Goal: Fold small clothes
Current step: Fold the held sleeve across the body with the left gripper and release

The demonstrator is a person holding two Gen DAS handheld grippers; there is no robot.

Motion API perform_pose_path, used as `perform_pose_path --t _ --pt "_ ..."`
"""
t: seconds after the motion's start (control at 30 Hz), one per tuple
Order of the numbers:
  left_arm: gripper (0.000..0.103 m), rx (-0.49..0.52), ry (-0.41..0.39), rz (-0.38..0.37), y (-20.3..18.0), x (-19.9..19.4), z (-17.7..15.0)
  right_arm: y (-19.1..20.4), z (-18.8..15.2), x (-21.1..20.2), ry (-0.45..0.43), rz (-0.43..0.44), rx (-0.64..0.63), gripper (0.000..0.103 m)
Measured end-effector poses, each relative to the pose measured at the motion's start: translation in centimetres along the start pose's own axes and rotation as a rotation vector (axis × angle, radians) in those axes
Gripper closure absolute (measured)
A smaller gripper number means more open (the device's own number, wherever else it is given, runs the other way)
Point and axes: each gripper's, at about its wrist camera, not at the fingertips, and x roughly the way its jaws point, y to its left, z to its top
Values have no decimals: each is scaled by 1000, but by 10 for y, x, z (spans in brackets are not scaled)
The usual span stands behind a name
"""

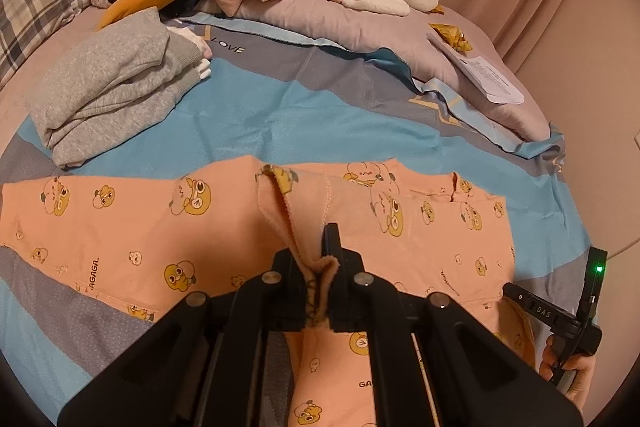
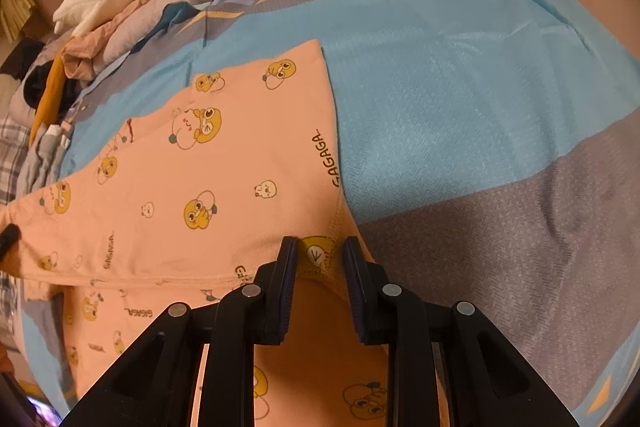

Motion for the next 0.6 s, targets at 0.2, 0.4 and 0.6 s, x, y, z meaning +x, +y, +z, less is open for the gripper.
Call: perform_pose_path --t 0.2,0.4,0.6 --pt "97 1 21 20 5 8 -4 2 0 1 -4 -12 -9 76" --pt "96 -15 60 36 17 22 -12 3 -1 2 -5 -15 -10 76" --pt "95 -67 116 29 32 39 -20 3 0 3 -7 -16 -14 76"
